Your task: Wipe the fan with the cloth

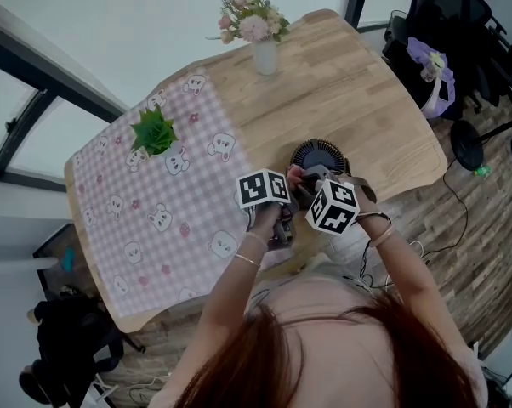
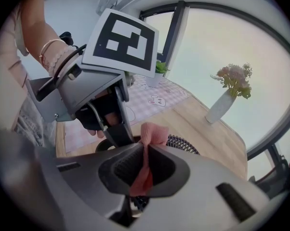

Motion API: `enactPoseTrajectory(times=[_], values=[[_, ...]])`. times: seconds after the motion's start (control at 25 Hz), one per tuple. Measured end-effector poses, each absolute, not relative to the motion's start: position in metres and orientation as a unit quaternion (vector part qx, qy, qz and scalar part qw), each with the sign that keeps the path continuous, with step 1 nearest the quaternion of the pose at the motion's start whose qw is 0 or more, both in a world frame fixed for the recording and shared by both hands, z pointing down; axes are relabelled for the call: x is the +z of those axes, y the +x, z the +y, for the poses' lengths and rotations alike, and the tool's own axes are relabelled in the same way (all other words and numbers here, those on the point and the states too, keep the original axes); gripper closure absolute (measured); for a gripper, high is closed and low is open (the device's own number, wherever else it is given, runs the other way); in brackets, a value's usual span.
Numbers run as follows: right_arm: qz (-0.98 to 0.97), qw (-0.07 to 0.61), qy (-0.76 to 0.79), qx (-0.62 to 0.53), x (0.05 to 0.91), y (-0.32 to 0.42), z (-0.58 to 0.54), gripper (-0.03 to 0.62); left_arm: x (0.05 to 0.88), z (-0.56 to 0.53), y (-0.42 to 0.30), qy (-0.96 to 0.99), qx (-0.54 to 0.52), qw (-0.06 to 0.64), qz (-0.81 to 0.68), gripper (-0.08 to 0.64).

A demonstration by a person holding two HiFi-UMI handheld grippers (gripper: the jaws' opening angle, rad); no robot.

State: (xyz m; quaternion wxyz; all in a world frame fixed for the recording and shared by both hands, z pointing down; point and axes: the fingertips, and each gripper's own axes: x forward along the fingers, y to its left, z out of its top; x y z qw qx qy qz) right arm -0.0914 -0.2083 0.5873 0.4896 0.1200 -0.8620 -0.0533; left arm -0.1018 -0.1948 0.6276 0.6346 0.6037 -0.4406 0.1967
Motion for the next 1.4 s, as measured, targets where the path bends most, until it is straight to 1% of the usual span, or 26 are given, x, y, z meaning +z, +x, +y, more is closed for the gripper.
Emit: enactPoseTrajectory(times=[0.56, 1.4], values=[[-0.864, 0.487, 0.12, -0.049, 0.587, -0.105, -0.226, 0.566, 0.628, -0.195, -0.102, 0.603, 0.194, 0.636, -0.441, 0.46], [-0.868, 0.466, 0.171, -0.011, 0.587, -0.111, -0.264, 0.566, 0.628, -0.196, -0.104, 0.593, 0.175, 0.64, -0.456, 0.459]])
